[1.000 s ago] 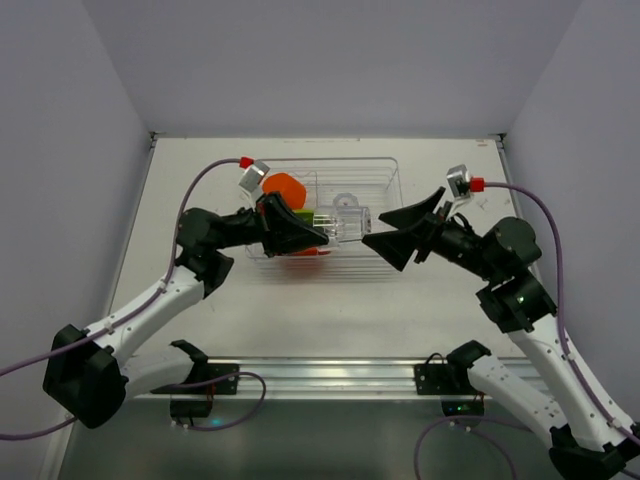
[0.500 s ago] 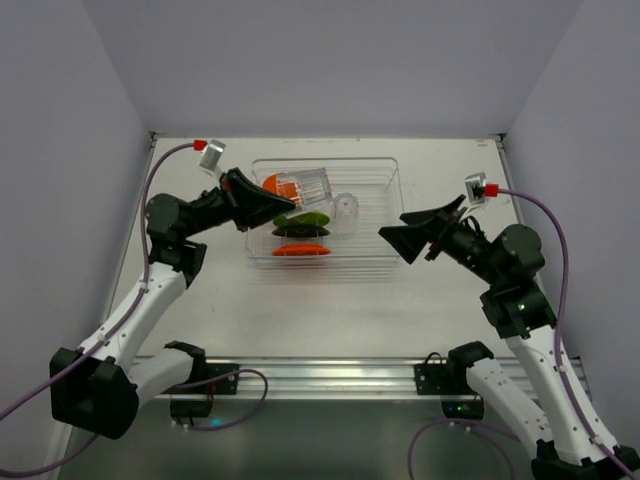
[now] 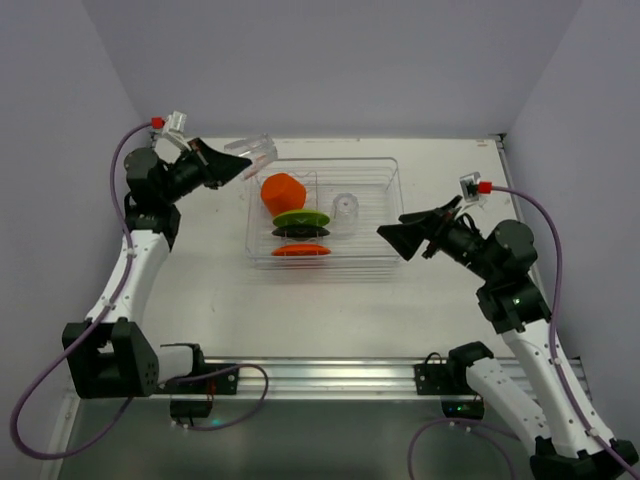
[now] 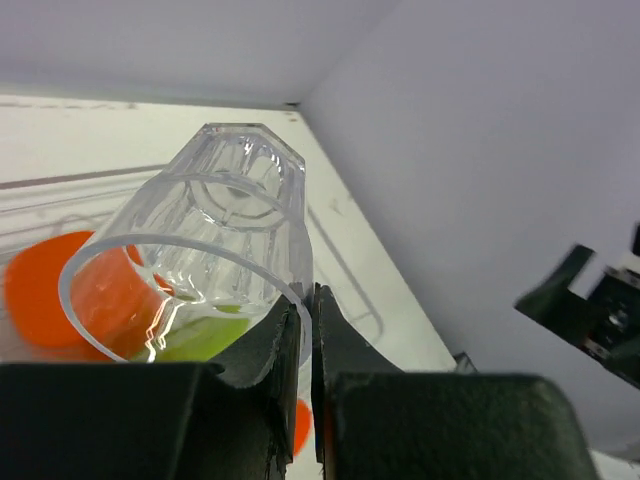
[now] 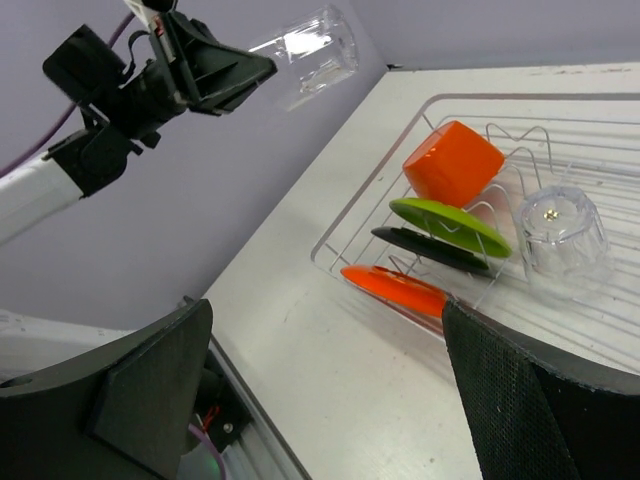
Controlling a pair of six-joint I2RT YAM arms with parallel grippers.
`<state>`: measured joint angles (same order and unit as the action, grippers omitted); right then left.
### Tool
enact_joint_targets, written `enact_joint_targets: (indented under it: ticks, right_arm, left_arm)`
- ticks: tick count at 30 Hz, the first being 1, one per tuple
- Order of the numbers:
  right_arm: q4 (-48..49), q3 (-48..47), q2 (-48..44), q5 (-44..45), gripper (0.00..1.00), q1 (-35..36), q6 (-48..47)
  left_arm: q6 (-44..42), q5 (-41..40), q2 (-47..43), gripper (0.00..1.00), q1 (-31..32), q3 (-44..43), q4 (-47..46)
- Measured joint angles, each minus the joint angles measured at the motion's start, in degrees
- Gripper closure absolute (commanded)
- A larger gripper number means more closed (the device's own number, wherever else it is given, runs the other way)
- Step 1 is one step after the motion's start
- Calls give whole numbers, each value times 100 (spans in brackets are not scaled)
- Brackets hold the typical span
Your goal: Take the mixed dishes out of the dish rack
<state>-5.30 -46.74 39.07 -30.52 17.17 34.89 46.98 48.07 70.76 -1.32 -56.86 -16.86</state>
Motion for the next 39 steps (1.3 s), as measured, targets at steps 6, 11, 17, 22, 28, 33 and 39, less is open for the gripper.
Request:
enact_joint_targets:
  ticks: [6,11,17,22,28,33,39]
  right_arm:
    - [0,17,195,-2,1,0,2]
    - [17,17,367,-31,1,-7,2]
    - [20,13,608,-94,1,-20,-2]
    - [15,0,846,-225,1,-26,-33]
    - [13,-94,966,-369,1,-26,-42]
    - [13,-129,968,-407,1,-26,-46]
    - [9,-129,973,-501,1,-26,-87]
  left_arm:
    - [-682,-1088,868,100,-566,-708,1523]
    - [-1058,-2367,1244,100,-846,-1058,2706]
    - [-1687,-3344,2430,100,-835,-3025,4192]
    - [-2293,-3834,3945,100,-822,-5353,5504]
    - [-2651,-4312,5335,100,-769,-7077,6867]
    - [-2813,-4730,5751,100,-693,-7228,7552]
    - [-2905,-5123,5998,100,-581,-7265,7866]
